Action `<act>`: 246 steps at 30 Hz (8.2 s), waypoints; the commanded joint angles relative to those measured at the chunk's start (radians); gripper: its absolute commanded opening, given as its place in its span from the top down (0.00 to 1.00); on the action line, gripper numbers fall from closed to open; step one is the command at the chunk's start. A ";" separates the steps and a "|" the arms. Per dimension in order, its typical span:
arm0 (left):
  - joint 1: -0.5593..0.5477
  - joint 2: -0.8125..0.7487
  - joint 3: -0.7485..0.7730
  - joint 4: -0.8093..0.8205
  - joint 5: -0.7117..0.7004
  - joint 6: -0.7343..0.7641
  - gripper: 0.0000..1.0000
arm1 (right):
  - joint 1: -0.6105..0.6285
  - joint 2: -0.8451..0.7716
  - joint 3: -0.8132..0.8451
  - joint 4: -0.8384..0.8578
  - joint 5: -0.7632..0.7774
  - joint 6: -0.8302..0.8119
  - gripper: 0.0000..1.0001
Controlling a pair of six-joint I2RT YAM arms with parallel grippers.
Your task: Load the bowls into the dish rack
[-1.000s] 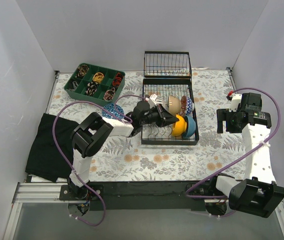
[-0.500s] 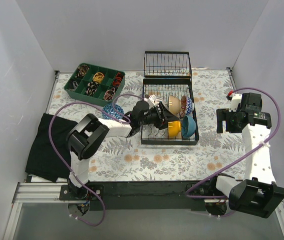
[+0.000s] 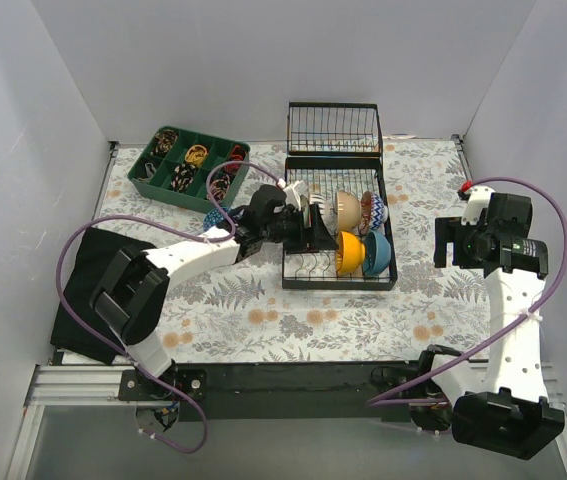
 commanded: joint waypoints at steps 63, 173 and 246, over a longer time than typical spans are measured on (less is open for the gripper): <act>0.379 0.115 0.459 -1.220 -0.423 2.200 0.83 | -0.006 -0.050 0.002 0.035 -0.106 0.041 0.11; 0.227 -0.354 0.231 -0.431 0.586 0.769 1.00 | -0.032 -0.068 -0.008 0.045 -0.047 0.041 0.12; 0.093 0.092 -0.194 0.481 0.099 -0.425 0.99 | -0.046 0.071 -0.030 0.062 -0.010 0.004 0.12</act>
